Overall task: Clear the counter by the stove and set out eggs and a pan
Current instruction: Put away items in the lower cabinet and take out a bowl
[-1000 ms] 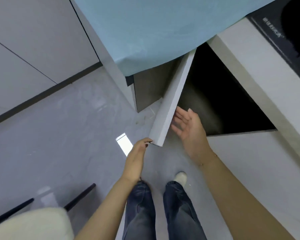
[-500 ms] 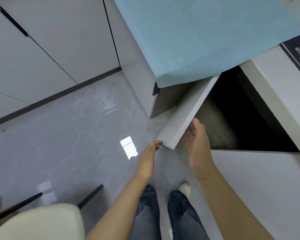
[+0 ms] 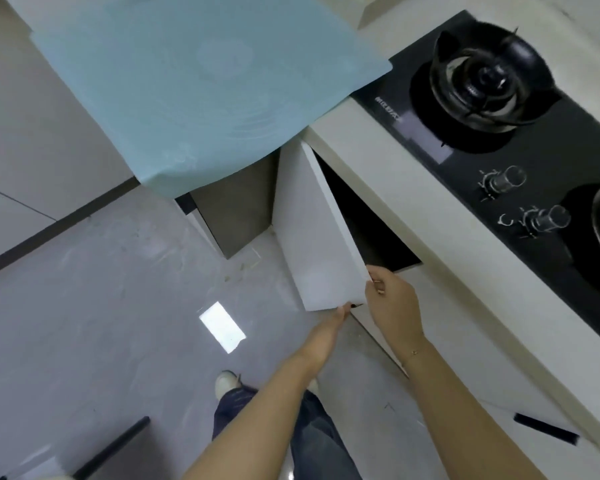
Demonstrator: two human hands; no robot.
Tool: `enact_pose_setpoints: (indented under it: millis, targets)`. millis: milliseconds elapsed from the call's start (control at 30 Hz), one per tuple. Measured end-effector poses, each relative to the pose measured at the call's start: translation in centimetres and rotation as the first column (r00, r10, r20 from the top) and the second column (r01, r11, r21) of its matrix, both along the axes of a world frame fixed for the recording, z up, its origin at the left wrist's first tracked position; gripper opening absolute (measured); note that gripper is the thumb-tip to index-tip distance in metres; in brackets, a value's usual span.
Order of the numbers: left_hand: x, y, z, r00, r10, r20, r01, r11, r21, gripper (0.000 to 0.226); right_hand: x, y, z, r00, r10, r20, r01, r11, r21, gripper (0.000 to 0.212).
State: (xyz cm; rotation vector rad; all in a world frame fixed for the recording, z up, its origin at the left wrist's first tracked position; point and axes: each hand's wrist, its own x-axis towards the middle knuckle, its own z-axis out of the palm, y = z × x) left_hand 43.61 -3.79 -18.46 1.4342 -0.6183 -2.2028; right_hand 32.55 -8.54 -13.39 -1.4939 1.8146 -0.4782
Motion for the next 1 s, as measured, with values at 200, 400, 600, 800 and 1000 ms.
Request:
enact_pose_setpoints:
  millis: [200, 400, 600, 800, 1000]
  targets:
    - [-3.0, -1.1, 1.0, 0.996, 0.078, 0.034, -0.078, 0.997, 0.003, 0.053, -4.2, -0.2, 1.2, 0.971, -0.15, 0.187, 0.131, 0.985, 0.114, 0.031]
    - [-0.1, 0.4, 2.5, 0.954, 0.241, 0.177, -0.23, 0.97, -0.08, 0.039, -4.3, 0.4, 3.7, 0.942, -0.147, 0.302, 0.107, 0.984, 0.145, 0.03]
    - [5.3, 4.2, 7.3, 0.78, 0.607, 0.153, -0.592, 0.794, -0.136, 0.032, -0.1, 0.7, 6.5, 0.895, -0.055, 0.444, -0.052, 0.973, 0.227, 0.027]
    - [11.7, 7.5, 10.5, 0.569, 0.816, 0.096, -0.803, 0.577, -0.146, 0.033, 9.0, 1.0, 8.3, 0.826, 0.091, 0.556, -0.272, 0.928, 0.253, 0.026]
    - [21.4, 10.8, 11.4, 0.403, 0.912, 0.073, -0.899, 0.41, -0.154, 0.034, 21.1, 3.3, 8.8, 0.789, 0.239, 0.566, -0.449, 0.854, 0.265, 0.027]
